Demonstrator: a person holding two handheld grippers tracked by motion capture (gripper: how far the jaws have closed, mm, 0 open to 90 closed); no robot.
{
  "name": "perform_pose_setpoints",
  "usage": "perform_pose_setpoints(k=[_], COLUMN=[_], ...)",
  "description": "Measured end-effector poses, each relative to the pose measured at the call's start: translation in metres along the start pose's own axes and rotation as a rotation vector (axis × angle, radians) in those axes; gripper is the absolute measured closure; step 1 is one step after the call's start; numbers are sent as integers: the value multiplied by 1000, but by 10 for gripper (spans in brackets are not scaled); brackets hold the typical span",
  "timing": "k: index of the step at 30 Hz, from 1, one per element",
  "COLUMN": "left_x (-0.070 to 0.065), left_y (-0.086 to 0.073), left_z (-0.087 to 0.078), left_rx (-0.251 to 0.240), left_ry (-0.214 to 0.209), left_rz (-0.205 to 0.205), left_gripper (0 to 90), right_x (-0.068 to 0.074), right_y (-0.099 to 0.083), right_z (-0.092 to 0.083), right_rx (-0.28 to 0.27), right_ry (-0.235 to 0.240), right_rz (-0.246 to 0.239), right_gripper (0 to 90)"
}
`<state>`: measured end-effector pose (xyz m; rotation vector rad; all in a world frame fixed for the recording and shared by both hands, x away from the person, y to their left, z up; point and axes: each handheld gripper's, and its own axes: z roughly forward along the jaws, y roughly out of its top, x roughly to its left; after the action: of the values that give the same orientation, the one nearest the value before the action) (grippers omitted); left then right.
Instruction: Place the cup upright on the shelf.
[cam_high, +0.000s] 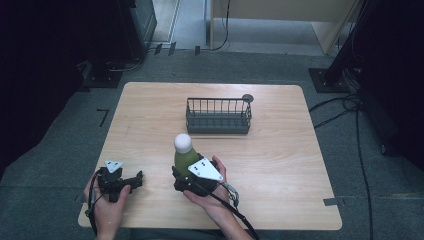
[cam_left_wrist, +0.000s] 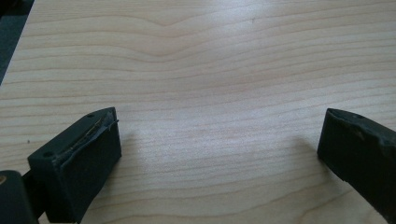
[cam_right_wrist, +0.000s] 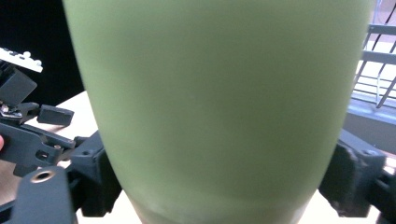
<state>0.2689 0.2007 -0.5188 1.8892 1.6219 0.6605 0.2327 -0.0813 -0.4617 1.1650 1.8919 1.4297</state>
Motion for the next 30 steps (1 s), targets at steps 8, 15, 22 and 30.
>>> perform_pose_setpoints(k=[8, 15, 22, 30], left_x=[0, 0, 0, 0], left_y=[0, 0, 0, 0], left_z=[0, 0, 0, 0], left_rx=[0, 0, 1, 1], left_ry=[0, 1, 1, 1], left_rz=[0, 1, 1, 1], left_gripper=[1, 1, 1, 1], right_x=[0, -7, -18, -32], right_y=[0, 6, 17, 31], right_z=[-1, -6, -10, -16], right_rx=[-7, -31, -49, -66], right_ry=[-15, -38, -57, -87], right_rz=[-20, -17, -10, 12], right_gripper=[200, 200, 201, 201])
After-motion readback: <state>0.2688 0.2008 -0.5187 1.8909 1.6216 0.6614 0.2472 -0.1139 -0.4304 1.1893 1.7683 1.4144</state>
